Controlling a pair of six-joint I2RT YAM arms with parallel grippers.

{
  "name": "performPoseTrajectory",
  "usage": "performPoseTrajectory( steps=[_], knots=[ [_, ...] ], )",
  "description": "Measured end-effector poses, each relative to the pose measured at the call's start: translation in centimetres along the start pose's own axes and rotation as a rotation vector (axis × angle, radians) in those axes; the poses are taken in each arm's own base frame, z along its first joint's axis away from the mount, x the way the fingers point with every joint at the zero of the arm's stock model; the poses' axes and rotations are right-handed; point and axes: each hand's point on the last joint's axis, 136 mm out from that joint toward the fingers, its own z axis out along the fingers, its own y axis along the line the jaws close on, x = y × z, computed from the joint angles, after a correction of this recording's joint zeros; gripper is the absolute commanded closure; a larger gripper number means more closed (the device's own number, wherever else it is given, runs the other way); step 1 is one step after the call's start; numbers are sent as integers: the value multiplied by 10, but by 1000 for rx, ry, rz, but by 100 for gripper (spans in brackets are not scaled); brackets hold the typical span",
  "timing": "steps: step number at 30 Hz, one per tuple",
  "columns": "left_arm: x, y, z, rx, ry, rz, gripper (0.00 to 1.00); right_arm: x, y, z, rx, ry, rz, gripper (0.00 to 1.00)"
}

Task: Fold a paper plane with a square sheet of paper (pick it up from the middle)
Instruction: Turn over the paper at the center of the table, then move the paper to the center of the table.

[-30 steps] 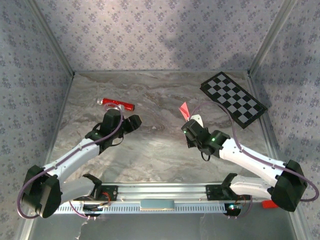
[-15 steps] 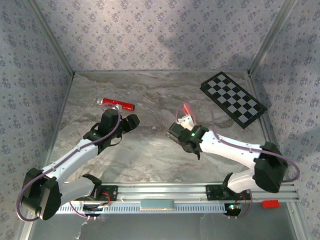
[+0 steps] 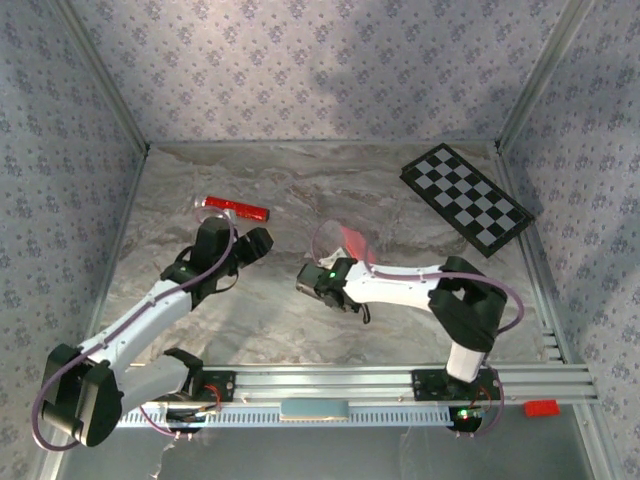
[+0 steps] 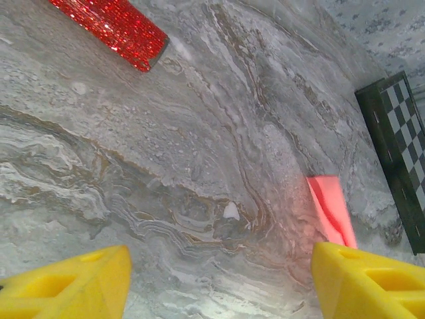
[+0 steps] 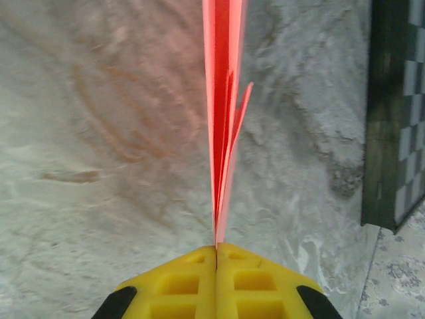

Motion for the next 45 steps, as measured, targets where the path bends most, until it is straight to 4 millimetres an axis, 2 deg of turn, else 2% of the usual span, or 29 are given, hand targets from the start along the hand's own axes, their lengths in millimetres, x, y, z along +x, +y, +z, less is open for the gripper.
performPoseTrajectory(
  steps=[8, 13, 15, 19, 21, 24, 26, 29, 33, 40, 45],
  knots=[
    [-5, 7, -4, -20, -14, -12, 27, -6, 48, -2, -215, 10, -2, 87],
    [-5, 7, -4, -23, -14, -14, 27, -13, 67, -8, -327, -5, 6, 73],
    [-5, 8, -4, -24, -15, -18, 27, -19, 73, -15, -385, -30, 18, 66],
    [-5, 9, -3, -27, -14, -23, 27, -33, 68, -35, -494, -111, 93, 63],
    [-4, 10, -1, -32, -8, -24, 27, -41, 56, -45, -550, -167, 171, 63],
    [0, 13, 3, -41, 14, -25, 28, -46, 32, -44, -622, -215, 323, 67],
    [4, 14, 6, -43, 33, -26, 29, -44, 19, -32, -671, -216, 438, 74],
    [10, 14, 11, -38, 65, -28, 32, -33, 10, -6, -763, -178, 601, 84],
    [17, 13, 16, -24, 102, -29, 34, -20, 14, 15, -873, -106, 749, 87],
    [25, 6, 23, 14, 150, -33, 34, -35, 22, 9, -1014, -103, 832, 88],
    [41, 7, 36, 27, 232, -43, 34, -38, 40, 17, -1080, -43, 855, 92]
  ],
)
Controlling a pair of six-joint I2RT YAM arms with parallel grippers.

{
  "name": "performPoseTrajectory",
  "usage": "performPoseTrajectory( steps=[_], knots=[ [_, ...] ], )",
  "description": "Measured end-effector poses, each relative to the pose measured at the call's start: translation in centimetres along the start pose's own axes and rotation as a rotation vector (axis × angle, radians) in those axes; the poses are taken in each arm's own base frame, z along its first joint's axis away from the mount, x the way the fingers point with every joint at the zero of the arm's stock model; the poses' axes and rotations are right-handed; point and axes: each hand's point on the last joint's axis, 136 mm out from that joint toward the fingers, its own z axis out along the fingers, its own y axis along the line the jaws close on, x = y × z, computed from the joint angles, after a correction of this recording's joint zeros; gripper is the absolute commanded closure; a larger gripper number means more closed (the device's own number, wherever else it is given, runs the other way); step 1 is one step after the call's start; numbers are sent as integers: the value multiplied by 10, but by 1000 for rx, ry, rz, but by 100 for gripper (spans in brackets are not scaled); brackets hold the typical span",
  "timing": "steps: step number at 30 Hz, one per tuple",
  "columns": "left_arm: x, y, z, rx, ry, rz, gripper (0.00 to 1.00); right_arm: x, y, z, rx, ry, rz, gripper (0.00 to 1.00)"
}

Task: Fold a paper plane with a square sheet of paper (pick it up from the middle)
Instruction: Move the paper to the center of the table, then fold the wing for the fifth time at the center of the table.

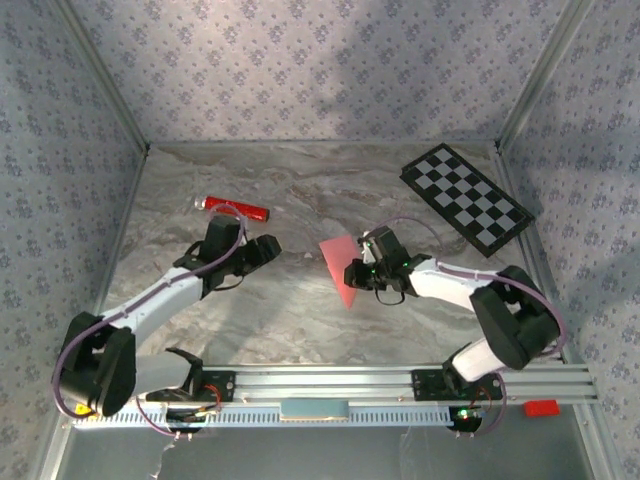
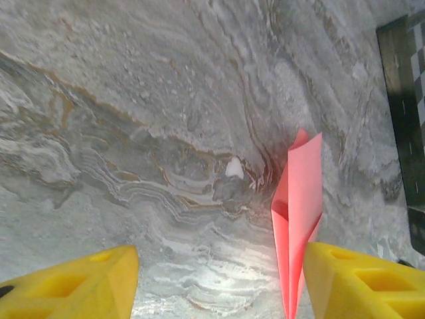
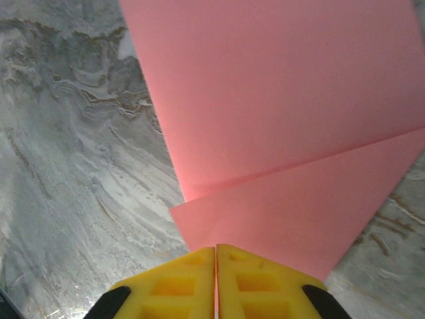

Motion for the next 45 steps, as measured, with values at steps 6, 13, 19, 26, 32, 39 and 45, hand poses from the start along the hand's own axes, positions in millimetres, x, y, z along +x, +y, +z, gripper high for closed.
performPoseTrajectory(
  steps=[6, 13, 19, 26, 32, 39, 45],
  knots=[
    [2, -6, 6, 17, 36, -1, 33, 7, -9, 18, 9, 56, 66, 92],
    [3, -17, 11, 60, 65, 3, 44, 5, -4, 27, -5, 80, 102, 92],
    [22, -21, 28, 72, 160, 8, 57, 11, 5, 32, -11, 90, 150, 92],
    [29, -37, 45, 108, 213, 4, 65, 33, 29, 43, -82, 35, 339, 90],
    [36, -36, 53, 101, 247, -11, 66, 45, 53, 48, -148, -14, 456, 86],
    [41, -40, 61, 104, 280, -11, 69, 23, 53, 29, -158, -89, 477, 85],
    [49, -46, 71, 110, 322, -11, 73, -1, 37, 0, -120, -169, 433, 83]
  ],
)
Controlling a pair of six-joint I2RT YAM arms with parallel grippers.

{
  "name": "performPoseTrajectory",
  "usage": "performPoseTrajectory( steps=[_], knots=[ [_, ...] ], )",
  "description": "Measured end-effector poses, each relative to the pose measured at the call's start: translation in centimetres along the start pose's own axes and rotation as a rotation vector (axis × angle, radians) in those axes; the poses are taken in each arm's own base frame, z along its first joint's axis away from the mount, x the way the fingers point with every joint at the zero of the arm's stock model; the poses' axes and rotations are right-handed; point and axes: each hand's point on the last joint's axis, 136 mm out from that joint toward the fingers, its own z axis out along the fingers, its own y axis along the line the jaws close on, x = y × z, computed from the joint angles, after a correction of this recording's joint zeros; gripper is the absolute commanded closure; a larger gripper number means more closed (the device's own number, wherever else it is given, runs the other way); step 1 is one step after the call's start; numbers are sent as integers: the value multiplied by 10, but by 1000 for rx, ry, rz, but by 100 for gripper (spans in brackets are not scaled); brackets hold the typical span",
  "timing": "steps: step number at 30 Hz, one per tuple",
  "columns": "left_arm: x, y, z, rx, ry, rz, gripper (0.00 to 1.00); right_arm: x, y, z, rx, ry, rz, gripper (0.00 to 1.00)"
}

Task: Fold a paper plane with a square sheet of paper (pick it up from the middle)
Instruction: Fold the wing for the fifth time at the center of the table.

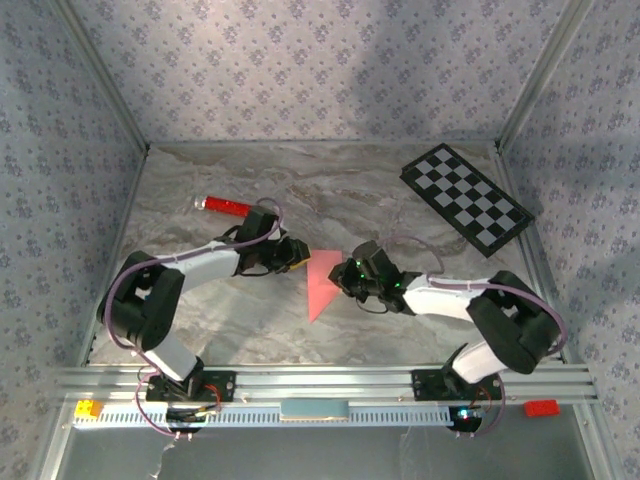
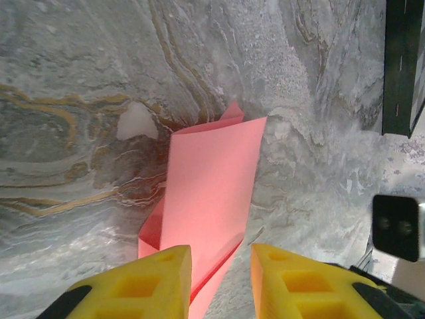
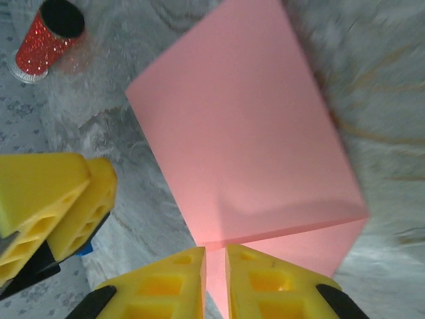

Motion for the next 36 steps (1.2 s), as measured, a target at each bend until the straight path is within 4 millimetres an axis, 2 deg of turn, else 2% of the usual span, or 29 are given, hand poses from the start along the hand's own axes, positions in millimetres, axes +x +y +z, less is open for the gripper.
performPoseTrajectory(
  steps=[5, 10, 17, 26, 36],
  knots=[
    [4, -6, 10, 8, 32, 2, 74, -15, -13, -12, 39, -29, -33, 82],
    [1, -11, 16, 13, 38, 6, 76, -22, -23, -16, 69, -33, -64, 79],
    [4, 5, 28, -29, 64, -28, 79, -21, -29, -17, 80, -1, -97, 68],
    [12, 27, 41, -85, 100, -63, 83, -19, -34, -11, 74, 71, -114, 64],
    [15, 35, 42, -90, 101, -64, 84, -17, -37, 3, 75, 135, -105, 61]
  ],
)
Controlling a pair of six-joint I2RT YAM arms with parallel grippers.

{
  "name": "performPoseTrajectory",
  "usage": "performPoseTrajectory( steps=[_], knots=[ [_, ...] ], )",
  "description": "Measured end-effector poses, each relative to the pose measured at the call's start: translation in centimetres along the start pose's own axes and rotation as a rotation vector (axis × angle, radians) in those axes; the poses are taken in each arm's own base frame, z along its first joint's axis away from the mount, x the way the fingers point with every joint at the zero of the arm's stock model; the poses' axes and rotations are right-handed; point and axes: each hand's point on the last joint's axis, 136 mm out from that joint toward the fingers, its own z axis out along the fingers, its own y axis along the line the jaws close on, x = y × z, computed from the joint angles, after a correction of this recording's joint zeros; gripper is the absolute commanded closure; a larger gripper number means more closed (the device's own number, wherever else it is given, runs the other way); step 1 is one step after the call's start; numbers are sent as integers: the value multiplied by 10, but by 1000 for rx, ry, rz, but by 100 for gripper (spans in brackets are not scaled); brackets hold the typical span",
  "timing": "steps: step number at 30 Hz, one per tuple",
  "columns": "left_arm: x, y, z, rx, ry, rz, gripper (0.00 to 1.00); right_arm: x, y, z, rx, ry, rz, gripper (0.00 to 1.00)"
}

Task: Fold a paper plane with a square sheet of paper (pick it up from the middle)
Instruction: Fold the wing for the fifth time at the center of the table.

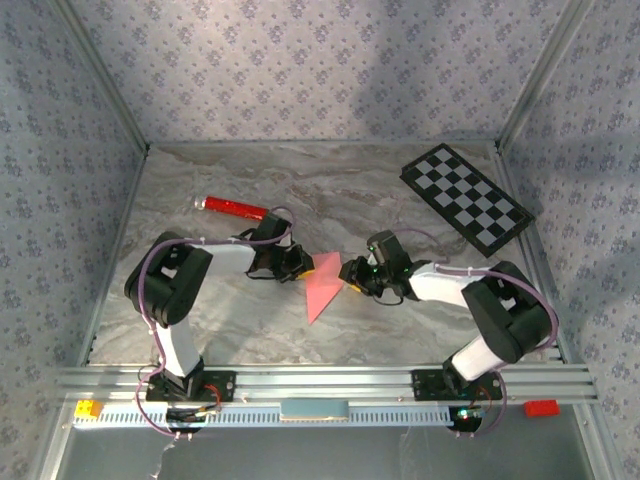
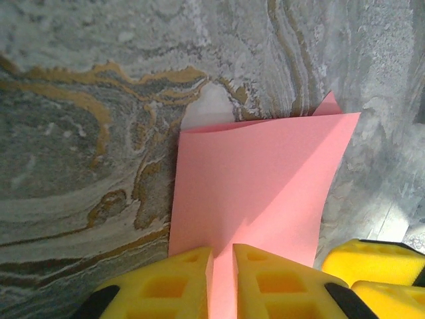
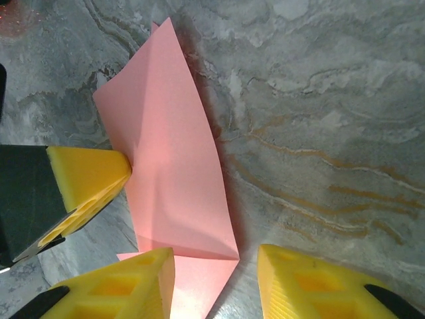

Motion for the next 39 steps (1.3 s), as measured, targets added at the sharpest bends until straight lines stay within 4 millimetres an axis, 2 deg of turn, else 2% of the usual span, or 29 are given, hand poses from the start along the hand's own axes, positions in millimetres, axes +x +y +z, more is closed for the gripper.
performPoseTrajectory(
  steps=[7, 13, 20, 33, 39],
  knots=[
    [0, 0, 0, 6, 1, 7, 84, 1, 0, 9, -6, 33, 8, 62],
    [0, 0, 0, 6, 0, 8, 84, -1, 5, 13, -33, 39, 3, 67],
    [0, 0, 0, 6, 0, 12, 84, -8, 13, 15, -72, 40, -1, 67],
    [0, 0, 0, 6, 1, 20, 84, -15, 16, 27, -122, 98, -31, 67],
    [0, 0, 0, 6, 1, 23, 84, -16, 19, 29, -147, 127, -46, 70]
  ],
)
